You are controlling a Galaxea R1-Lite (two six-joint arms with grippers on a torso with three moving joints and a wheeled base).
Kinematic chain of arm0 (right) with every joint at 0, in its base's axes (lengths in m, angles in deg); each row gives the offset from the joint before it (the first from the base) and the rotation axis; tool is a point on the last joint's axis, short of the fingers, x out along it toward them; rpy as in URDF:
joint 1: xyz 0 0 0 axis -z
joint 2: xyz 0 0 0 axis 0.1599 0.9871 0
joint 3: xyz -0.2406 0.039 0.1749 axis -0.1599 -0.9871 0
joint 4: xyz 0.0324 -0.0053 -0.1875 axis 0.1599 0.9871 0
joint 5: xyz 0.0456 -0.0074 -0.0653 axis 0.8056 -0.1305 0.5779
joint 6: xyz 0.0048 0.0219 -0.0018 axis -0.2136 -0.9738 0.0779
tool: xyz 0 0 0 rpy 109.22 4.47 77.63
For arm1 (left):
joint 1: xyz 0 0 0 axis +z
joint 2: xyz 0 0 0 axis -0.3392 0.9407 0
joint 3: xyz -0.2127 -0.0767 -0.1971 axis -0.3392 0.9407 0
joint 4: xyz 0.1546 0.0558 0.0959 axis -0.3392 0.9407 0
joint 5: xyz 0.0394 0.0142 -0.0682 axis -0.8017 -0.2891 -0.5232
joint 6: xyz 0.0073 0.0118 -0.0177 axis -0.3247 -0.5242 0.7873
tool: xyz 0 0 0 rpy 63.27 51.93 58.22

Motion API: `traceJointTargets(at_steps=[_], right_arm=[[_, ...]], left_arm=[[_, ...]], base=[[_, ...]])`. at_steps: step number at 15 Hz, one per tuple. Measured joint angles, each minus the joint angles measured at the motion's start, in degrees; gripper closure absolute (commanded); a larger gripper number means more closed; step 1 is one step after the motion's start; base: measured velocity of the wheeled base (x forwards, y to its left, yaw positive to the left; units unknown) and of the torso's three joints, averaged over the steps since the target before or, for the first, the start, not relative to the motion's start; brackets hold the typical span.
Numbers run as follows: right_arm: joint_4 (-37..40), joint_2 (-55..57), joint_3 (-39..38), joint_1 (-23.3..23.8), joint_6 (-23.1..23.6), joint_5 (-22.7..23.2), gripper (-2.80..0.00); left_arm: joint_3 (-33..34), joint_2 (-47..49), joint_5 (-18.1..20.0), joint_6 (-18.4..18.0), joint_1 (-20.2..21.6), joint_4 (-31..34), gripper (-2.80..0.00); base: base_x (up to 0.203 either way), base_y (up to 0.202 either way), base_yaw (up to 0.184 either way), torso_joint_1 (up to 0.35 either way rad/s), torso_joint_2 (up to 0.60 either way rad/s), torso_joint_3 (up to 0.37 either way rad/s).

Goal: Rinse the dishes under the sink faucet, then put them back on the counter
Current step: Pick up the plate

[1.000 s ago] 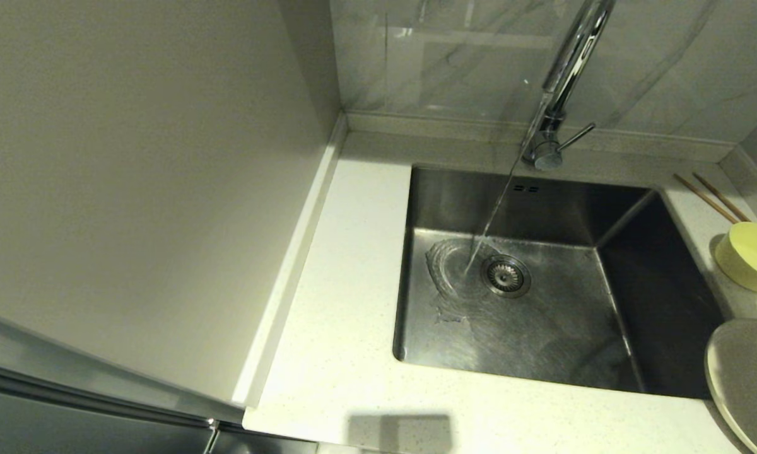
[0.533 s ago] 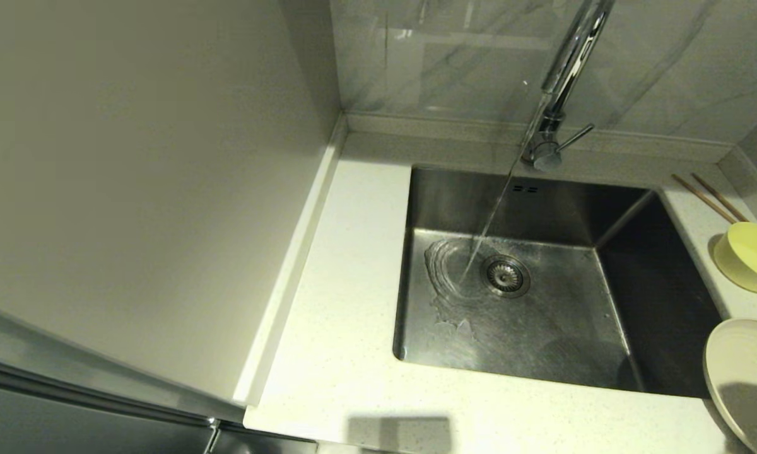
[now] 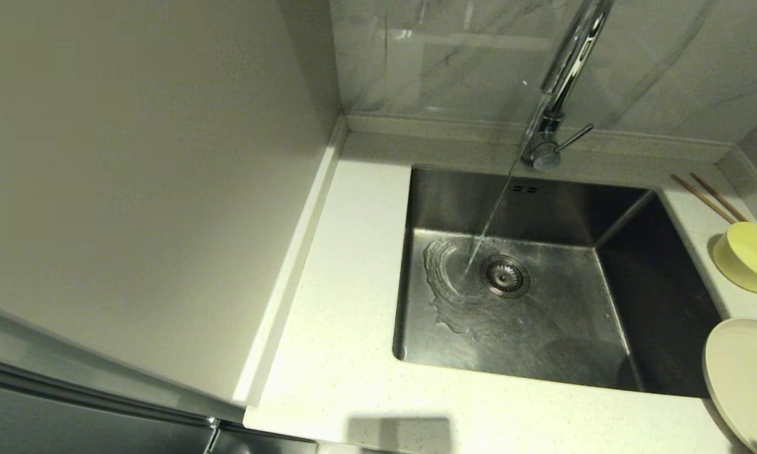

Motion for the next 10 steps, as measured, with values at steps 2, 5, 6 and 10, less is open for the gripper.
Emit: traceJointTargets(at_steps=[2, 5, 6, 10], right_arm=[[-0.95, -0.04, -3.08, -0.66, 1.17, 0.59, 0.00], [-7.48, 1.01, -6.88, -4.33, 2.32, 2.00, 0.00], [-10.64, 1.54, -8.26, -5.72, 2.92, 2.06, 0.00], [-27.12, 3.39, -18.47, -10.46, 7.85, 1.22, 0.00]], left_arm=[[0.00, 0.00, -0.02, 0.00, 0.00, 0.00, 0.00], [0.00, 0.00, 0.00, 0.01, 0.00, 0.00, 0.00], [0.00, 0.00, -0.01, -0.02, 0.00, 0.02, 0.00], [0.00, 0.00, -0.01, 0.01, -0.07, 0.00, 0.00]], base=[[0.000, 0.000, 0.000, 0.000, 0.00, 0.000], [0.000, 0.000, 0.000, 0.000, 0.00, 0.000], [0.000, 0.000, 0.000, 0.000, 0.00, 0.000], [0.000, 0.000, 0.000, 0.000, 0.00, 0.000]])
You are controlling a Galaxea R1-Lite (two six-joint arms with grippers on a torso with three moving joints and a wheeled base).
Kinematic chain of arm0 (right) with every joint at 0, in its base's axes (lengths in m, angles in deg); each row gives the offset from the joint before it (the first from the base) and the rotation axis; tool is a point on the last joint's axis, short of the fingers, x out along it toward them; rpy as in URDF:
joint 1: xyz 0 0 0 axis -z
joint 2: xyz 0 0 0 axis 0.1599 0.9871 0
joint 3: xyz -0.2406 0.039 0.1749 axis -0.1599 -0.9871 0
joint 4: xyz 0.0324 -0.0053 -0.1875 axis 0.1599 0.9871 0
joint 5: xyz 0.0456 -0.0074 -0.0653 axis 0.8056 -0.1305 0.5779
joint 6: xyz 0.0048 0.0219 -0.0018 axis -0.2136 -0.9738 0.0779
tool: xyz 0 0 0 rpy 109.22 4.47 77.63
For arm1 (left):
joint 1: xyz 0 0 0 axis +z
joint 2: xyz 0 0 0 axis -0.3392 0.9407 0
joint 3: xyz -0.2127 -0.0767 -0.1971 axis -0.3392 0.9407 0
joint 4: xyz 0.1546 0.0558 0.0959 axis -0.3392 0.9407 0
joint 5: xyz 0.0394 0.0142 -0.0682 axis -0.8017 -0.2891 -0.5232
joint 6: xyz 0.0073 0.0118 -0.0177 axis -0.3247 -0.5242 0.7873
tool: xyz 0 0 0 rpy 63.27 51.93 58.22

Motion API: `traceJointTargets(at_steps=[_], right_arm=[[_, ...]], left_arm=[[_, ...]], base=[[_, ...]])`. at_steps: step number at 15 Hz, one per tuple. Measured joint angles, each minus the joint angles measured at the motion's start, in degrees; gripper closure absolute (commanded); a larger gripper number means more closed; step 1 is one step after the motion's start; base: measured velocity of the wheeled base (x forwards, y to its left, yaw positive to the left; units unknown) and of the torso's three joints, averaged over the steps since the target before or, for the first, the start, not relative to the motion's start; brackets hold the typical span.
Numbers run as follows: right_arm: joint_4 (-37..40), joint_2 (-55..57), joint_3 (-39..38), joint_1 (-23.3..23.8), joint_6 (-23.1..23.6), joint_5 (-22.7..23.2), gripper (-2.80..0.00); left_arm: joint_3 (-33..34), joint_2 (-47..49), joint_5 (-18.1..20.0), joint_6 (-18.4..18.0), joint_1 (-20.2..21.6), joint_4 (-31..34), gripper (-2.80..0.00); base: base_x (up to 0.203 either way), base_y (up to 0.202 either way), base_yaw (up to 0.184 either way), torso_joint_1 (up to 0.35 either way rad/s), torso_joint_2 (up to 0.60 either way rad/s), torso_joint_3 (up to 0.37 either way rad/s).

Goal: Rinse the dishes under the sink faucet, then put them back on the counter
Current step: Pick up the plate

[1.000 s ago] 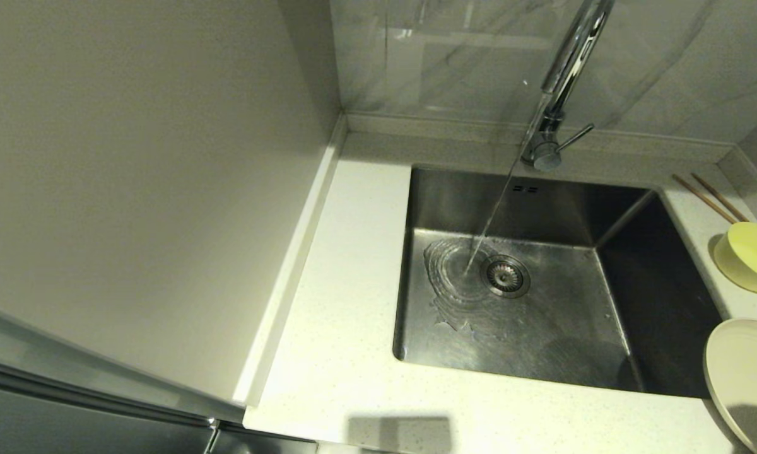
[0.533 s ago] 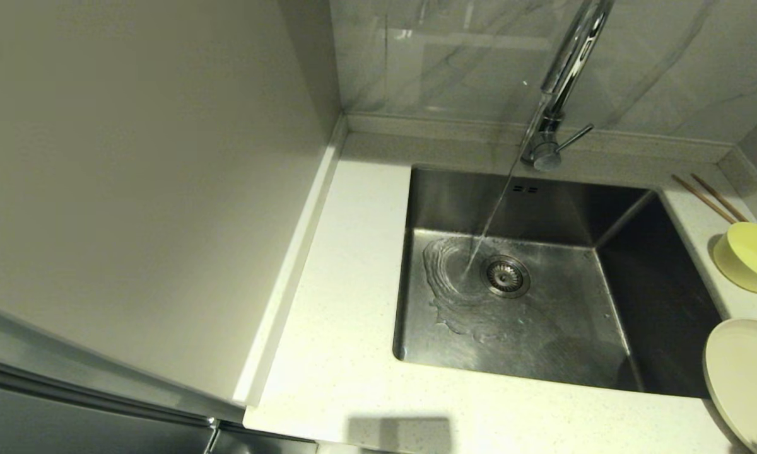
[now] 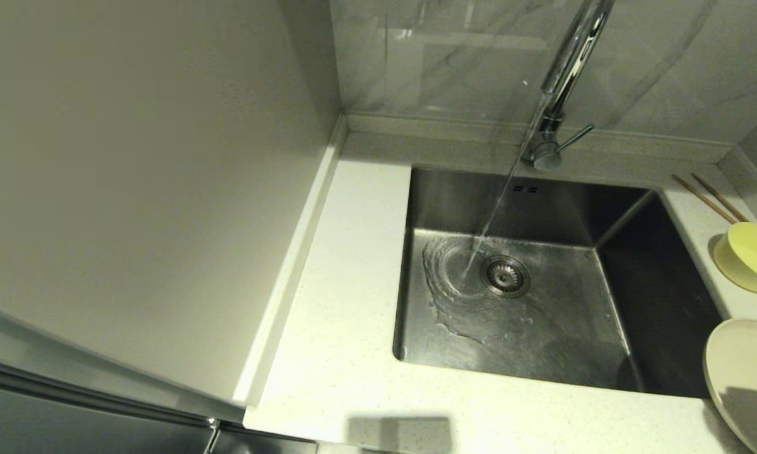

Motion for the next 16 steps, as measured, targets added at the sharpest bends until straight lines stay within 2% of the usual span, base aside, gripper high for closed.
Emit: traceJointTargets(at_steps=[2, 4, 5, 9, 12, 14, 16], right_arm=[[-7.30, 0.59, -5.73, -2.00, 3.18, -1.05, 0.00], [-13.93, 1.29, -9.96, -3.92, 4.38, -2.39, 0.00], [-16.30, 1.66, -11.23, -5.10, 4.47, -3.67, -2.80], [-19.86, 4.32, -12.48, -7.17, 4.46, -4.85, -2.80], [-26.91, 8.47, -12.20, -7.58, 3.86, -6.30, -2.80], [-28.68, 11.76, -11.03, -8.55, 1.04, -6.56, -2.80], [-29.76, 14.88, -10.24, -12.00, -2.99, -9.24, -2.80]], left_arm=[[0.00, 0.00, -0.01, 0.00, 0.05, 0.00, 0.00], [0.00, 0.00, -0.02, 0.02, 0.07, 0.00, 0.00], [0.00, 0.00, -0.01, 0.00, 0.07, 0.00, 0.00], [0.00, 0.00, -0.02, 0.00, 0.07, 0.00, 0.00], [0.00, 0.00, 0.00, 0.00, 0.07, 0.00, 0.00], [0.00, 0.00, -0.01, 0.00, 0.07, 0.00, 0.00], [0.00, 0.00, 0.01, 0.00, 0.07, 0.00, 0.00]], base=[[0.000, 0.000, 0.000, 0.000, 0.00, 0.000], [0.000, 0.000, 0.000, 0.000, 0.00, 0.000], [0.000, 0.000, 0.000, 0.000, 0.00, 0.000], [0.000, 0.000, 0.000, 0.000, 0.00, 0.000], [0.000, 0.000, 0.000, 0.000, 0.00, 0.000], [0.000, 0.000, 0.000, 0.000, 0.00, 0.000], [0.000, 0.000, 0.000, 0.000, 0.00, 0.000]])
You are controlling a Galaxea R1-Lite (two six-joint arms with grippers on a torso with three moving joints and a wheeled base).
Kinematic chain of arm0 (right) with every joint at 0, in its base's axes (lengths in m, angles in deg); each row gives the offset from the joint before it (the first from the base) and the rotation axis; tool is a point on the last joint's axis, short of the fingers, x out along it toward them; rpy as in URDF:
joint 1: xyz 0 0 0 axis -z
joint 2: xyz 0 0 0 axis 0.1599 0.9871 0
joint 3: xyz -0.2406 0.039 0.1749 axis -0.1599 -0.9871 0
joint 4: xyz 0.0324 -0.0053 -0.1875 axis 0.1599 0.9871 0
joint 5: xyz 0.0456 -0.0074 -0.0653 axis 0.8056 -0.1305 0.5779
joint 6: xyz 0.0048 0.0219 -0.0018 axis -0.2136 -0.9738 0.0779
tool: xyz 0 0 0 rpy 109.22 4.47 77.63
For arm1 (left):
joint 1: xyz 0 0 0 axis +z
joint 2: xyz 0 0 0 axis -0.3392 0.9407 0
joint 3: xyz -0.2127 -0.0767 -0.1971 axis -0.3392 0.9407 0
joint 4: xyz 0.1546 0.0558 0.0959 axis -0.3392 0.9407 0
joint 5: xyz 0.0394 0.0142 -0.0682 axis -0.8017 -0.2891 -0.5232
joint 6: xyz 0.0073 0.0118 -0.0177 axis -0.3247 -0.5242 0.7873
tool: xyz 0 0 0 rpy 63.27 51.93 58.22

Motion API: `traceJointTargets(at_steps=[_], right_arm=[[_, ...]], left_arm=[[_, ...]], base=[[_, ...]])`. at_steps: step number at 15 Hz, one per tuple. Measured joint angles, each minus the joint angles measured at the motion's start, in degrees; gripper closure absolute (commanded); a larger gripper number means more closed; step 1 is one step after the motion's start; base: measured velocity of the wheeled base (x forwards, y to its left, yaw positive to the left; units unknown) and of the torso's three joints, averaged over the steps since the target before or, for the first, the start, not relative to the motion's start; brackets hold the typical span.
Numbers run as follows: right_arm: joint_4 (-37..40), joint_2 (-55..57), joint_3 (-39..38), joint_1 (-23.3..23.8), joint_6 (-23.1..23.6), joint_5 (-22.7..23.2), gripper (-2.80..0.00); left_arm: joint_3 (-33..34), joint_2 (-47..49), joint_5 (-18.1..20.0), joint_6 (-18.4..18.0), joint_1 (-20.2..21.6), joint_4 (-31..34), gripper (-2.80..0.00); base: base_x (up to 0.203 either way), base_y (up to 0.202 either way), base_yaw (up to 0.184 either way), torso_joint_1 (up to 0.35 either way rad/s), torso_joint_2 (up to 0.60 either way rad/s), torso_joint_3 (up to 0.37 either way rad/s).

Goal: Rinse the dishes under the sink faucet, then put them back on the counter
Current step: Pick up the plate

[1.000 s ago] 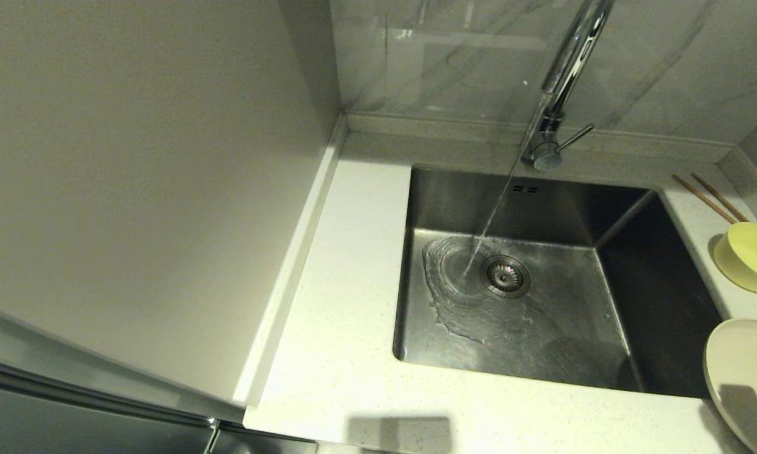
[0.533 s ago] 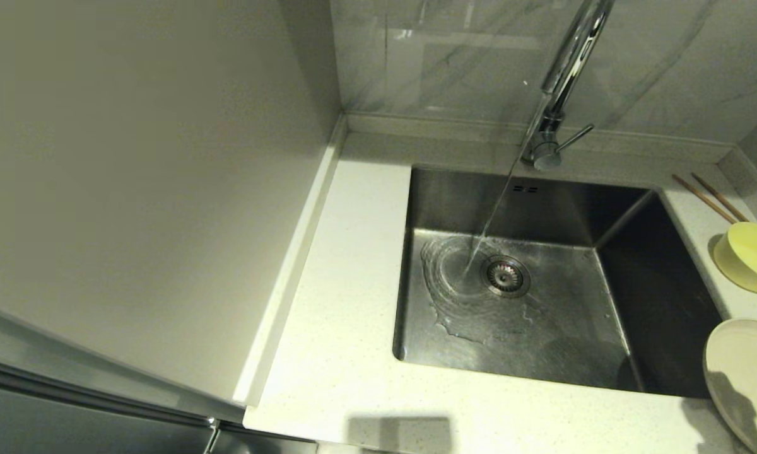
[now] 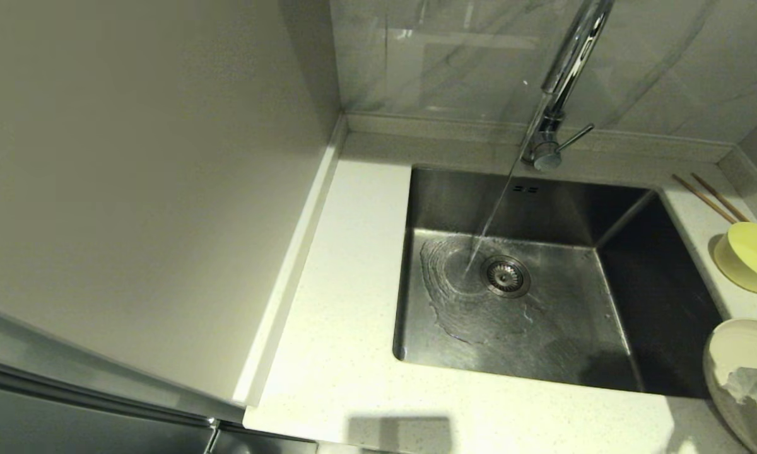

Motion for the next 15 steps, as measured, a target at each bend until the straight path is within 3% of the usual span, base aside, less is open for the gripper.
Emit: traceJointTargets(at_steps=[4, 7, 15], right_arm=[[-1.40, 4.76, -0.14, -6.77, -5.24, -6.87, -2.80], [-5.29, 7.37, -1.65, -7.86, -5.61, -9.89, -2.80], [-6.42, 8.62, -4.65, -8.69, -6.14, -10.63, -2.80]], left_arm=[[0.00, 0.00, -0.01, -0.01, -0.02, 0.02, 0.00], [0.00, 0.00, -0.01, 0.00, -0.02, 0.00, 0.00], [0.00, 0.00, -0.01, 0.00, 0.00, 0.00, 0.00]], base=[[0.000, 0.000, 0.000, 0.000, 0.00, 0.000], [0.000, 0.000, 0.000, 0.000, 0.00, 0.000], [0.000, 0.000, 0.000, 0.000, 0.00, 0.000]])
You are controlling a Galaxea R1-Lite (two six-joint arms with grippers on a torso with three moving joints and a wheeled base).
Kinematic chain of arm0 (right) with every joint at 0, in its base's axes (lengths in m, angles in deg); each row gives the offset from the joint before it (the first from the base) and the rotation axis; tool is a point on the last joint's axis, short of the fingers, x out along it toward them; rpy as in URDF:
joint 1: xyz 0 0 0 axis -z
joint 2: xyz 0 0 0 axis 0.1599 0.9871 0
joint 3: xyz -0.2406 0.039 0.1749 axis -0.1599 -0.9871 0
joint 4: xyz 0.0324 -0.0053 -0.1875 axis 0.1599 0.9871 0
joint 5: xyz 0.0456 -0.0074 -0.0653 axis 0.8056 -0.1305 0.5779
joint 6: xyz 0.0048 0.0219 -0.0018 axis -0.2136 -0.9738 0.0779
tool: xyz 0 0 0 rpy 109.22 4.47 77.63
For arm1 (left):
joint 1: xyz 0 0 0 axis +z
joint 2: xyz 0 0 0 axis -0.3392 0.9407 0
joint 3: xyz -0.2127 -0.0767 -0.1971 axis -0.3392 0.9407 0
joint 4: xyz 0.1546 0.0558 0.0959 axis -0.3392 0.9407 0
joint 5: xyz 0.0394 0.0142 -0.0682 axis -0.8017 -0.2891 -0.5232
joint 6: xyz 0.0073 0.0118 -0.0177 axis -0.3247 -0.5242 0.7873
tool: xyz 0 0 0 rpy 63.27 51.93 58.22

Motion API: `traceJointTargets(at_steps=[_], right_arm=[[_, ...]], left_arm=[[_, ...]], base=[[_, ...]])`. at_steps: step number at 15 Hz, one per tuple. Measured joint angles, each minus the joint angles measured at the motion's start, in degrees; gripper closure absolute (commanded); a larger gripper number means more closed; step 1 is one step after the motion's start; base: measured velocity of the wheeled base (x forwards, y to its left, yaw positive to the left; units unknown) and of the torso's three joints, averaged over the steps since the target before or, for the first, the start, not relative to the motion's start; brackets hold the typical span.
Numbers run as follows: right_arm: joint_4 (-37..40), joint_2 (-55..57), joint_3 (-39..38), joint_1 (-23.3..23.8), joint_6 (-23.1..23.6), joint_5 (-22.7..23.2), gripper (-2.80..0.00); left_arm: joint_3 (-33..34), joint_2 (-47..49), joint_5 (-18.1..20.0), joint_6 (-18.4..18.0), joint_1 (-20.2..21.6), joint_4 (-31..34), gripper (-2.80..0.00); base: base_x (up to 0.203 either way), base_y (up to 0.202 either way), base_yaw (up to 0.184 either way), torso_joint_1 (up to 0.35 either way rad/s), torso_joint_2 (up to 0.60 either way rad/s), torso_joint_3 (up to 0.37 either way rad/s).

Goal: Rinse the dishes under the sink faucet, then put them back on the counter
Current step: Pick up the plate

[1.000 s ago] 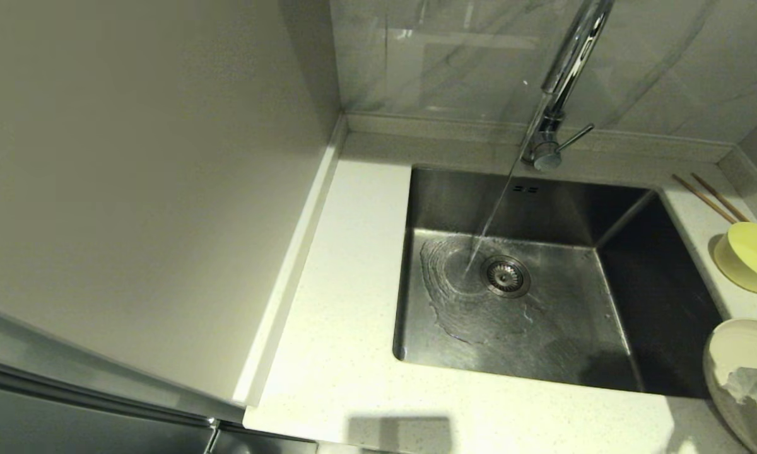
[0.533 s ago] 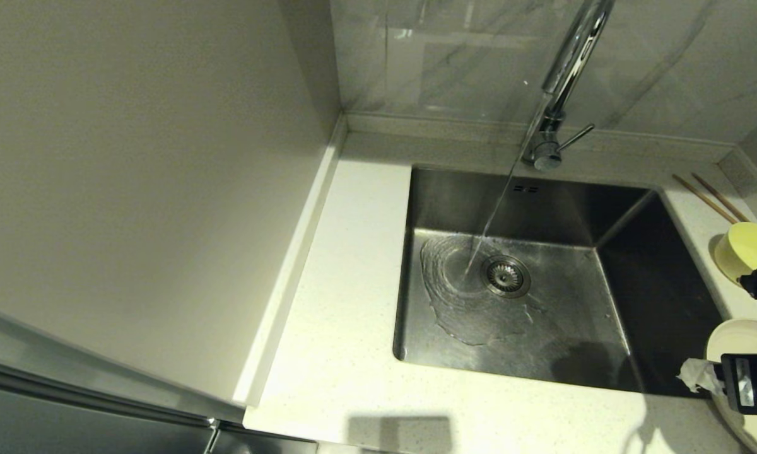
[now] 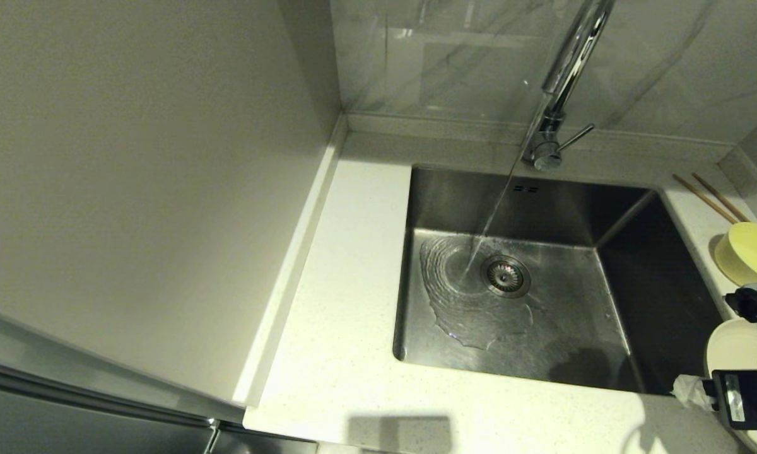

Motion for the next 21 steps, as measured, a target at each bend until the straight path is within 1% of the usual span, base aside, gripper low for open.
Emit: traceJointTargets(at_steps=[3, 9, 12, 15, 21], right_arm=[[0.13, -0.95, -0.12, -1.47, 0.06, -0.57, -2.80], [-0.10, -0.36, -0.67, -1.79, -0.18, -0.66, -2.80], [-3.13, 1.13, -0.99, -1.81, -0.18, -0.84, -2.80], [-4.52, 3.04, -1.54, -1.81, -0.17, -1.46, -2.80], [-11.71, 8.69, -2.81, -1.65, -0.19, -4.14, -2.80]], left_arm=[[0.00, 0.00, 0.00, 0.00, -0.02, 0.00, 0.00], [0.00, 0.00, 0.00, -0.01, 0.00, 0.02, 0.00], [0.00, 0.00, 0.00, 0.01, 0.00, 0.00, 0.00], [0.00, 0.00, 0.01, -0.01, 0.00, 0.02, 0.00], [0.00, 0.00, 0.01, 0.00, 0.00, 0.02, 0.00]], base=[[0.000, 0.000, 0.000, 0.000, 0.00, 0.000], [0.000, 0.000, 0.000, 0.000, 0.00, 0.000], [0.000, 0.000, 0.000, 0.000, 0.00, 0.000], [0.000, 0.000, 0.000, 0.000, 0.00, 0.000], [0.000, 0.000, 0.000, 0.000, 0.00, 0.000]])
